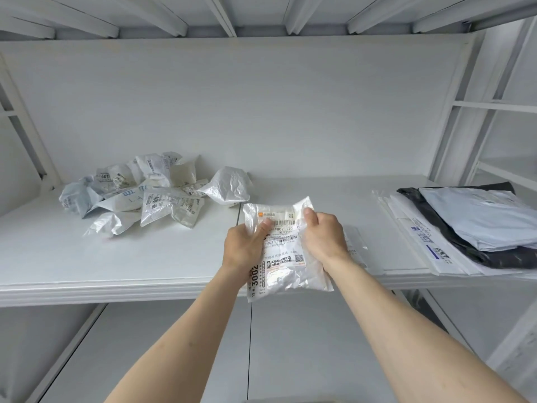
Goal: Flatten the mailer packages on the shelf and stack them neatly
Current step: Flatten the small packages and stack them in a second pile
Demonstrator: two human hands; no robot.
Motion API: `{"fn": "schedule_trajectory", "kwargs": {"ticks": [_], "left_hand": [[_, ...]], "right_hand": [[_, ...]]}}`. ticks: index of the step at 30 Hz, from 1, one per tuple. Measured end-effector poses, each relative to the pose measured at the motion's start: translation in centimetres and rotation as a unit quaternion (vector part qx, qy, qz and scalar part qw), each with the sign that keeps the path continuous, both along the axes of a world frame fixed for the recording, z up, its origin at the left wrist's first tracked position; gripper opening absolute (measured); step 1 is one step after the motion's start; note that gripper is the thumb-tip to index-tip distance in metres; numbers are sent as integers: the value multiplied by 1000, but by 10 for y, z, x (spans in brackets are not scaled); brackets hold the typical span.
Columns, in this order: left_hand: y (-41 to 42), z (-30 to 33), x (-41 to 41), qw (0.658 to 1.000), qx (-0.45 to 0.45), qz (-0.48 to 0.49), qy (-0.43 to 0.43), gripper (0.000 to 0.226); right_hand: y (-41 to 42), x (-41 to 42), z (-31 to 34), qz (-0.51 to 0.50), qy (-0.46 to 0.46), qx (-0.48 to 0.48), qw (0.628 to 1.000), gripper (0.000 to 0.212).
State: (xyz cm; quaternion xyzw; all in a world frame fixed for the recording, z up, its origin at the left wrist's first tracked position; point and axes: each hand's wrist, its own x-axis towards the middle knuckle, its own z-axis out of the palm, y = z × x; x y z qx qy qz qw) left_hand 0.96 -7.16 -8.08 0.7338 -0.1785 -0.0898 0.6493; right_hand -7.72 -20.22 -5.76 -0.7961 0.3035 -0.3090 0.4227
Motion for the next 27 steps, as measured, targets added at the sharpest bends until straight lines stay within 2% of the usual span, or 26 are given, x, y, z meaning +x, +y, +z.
{"fn": "schedule_trajectory", "kwargs": {"ticks": [4, 6, 7, 10, 13, 15, 17, 18, 22, 26, 27], "left_hand": [[-8, 3, 9, 999, 18, 38, -9, 52], [-10, 4, 19, 998, 34, 47, -16, 47], [-10, 4, 26, 997, 55, 49, -24, 44], [-13, 6, 40, 990, 128, 53, -35, 33], [-19, 7, 43, 982, 177, 61, -39, 43], [-21, 5, 39, 957, 252, 74, -122, 58], [-23, 1, 37, 928, 296, 56, -220, 56], [-26, 0, 38, 920, 308, 33, -242, 53], [-33, -9, 46, 902, 355, -47, -240, 49], [-32, -27, 63, 839, 453, -47, -297, 49], [-32, -29, 68, 832, 463, -51, -301, 49]], "right_hand": [[-3, 4, 2, -28, 35, -5, 999, 49], [1, 8, 5, -20, 52, -40, 998, 36], [5, 10, 6, -7, 64, -61, 996, 31], [13, 17, 5, 61, 115, -164, 978, 41], [19, 28, -10, 138, 187, -239, 943, 42], [19, 33, -23, 170, 226, -246, 927, 36], [17, 37, -31, 180, 250, -234, 922, 32], [15, 40, -33, 180, 255, -237, 920, 32], [10, 53, -30, 163, 244, -271, 917, 35], [10, 76, -34, 149, 234, -298, 913, 36], [9, 83, -36, 153, 227, -299, 914, 37]]}}
